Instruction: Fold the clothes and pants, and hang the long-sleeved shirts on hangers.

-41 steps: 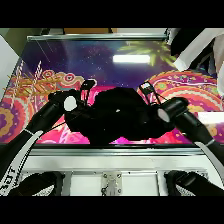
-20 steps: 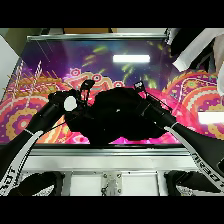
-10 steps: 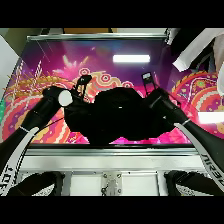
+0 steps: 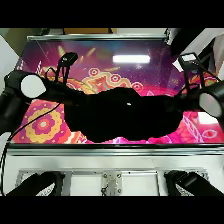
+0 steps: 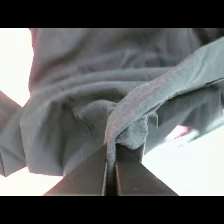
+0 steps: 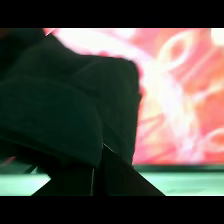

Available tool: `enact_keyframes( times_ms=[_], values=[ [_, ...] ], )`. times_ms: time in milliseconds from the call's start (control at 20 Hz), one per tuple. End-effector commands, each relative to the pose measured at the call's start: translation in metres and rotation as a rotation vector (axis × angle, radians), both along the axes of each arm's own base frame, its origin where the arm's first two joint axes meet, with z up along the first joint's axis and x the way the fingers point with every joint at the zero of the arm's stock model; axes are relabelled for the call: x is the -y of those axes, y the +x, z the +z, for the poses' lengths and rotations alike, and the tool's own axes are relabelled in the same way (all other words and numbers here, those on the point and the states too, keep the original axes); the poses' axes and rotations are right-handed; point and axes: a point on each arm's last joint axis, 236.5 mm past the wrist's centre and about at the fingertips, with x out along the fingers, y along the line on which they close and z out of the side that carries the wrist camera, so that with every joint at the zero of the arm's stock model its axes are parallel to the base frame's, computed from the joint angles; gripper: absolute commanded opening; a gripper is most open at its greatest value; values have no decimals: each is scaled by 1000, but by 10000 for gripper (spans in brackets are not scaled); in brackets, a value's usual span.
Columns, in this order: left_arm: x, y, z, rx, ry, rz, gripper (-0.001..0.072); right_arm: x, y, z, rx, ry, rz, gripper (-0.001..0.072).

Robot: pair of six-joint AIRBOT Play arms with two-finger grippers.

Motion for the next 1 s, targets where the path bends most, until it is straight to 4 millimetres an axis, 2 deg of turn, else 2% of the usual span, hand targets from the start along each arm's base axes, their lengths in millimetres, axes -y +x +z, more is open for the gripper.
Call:
enact_keyframes(
  times_ms=[0,100,200,400,550,650,800,950],
  values=[
    [-1,-47,-22,-78,-24,-23,20,-23,-49,-12,-121,178,-55,19],
    [-1,-73,-46,-137,-22,-16,20,-24,-51,-22,-153,182,-89,19],
    [2,-79,-60,-131,-29,-18,20,-27,-43,-27,-153,176,-91,18],
    [7,-62,-68,-103,-50,15,20,-34,-30,-42,-180,160,-91,19],
    [7,-49,-82,-106,-29,31,20,-36,-22,-47,-180,150,-93,19],
    [1,-33,-85,-93,-39,77,20,-31,-7,-43,-112,133,-97,19],
    [-22,-9,-85,-72,-61,176,20,-29,11,-39,-43,127,-96,19],
    [-29,-10,-87,-69,-38,148,21,-32,14,-46,-61,122,-95,20]
  ],
)
